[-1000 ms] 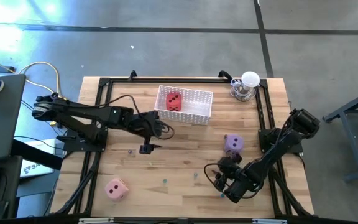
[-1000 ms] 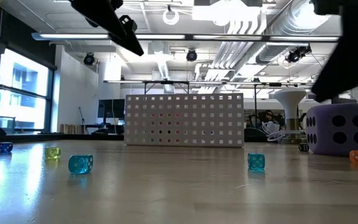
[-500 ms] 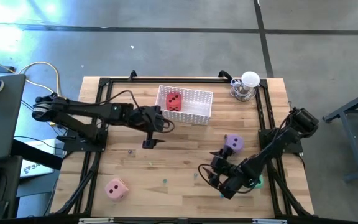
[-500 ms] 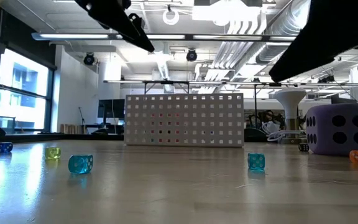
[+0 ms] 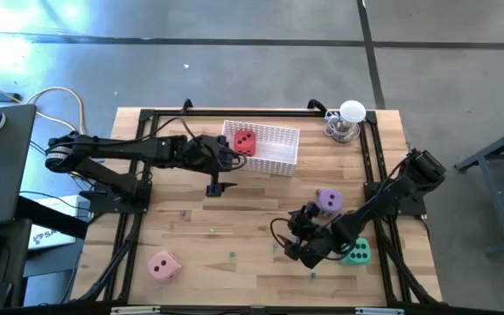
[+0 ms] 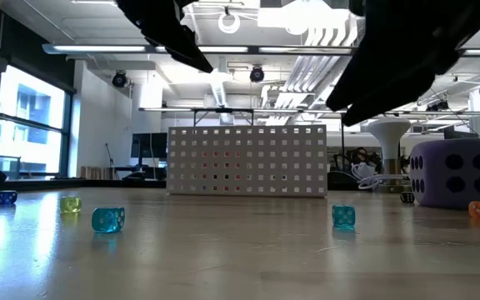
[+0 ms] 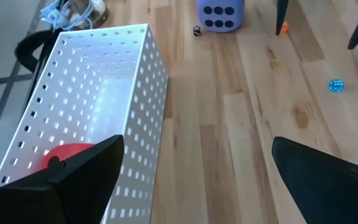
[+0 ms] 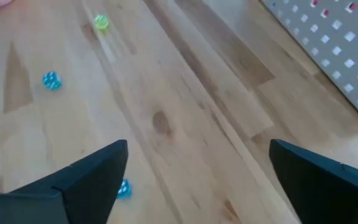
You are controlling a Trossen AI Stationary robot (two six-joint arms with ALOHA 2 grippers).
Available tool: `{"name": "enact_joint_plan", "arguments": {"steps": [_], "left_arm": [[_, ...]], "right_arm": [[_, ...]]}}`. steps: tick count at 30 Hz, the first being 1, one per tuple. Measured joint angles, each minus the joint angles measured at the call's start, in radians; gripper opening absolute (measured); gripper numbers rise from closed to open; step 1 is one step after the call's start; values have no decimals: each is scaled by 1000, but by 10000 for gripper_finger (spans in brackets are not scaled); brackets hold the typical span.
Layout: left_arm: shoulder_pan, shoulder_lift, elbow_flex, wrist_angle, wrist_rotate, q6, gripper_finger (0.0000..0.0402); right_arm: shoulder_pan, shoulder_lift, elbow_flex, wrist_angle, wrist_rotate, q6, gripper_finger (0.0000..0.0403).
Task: Pick & Place Dice
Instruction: Put the big violet die into the white bin
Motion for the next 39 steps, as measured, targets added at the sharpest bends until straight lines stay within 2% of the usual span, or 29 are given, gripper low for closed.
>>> {"name": "enact_joint_plan", "arguments": {"steps": [9,15,23,29,35,39], "left_arm": [[29,0,0,-1,1,112,400],[53,0,0,-11,2,111,400],[63,-2,0,-6,2,88,400],[63,-2,0,-3,2,51,400],[63,-2,0,3,1,63,400],[63,-2,0,3,0,74,400]], "right_arm": [[-147,-1,0,-19,36,-52,398],[-234,-62,24,-49,28,-243,392],[-164,-178,119,-249,36,-293,392],[-91,-217,120,-323,115,-291,392],[-115,-317,135,-356,-6,-246,392],[-135,-347,194,-486,-91,-202,392]]}}
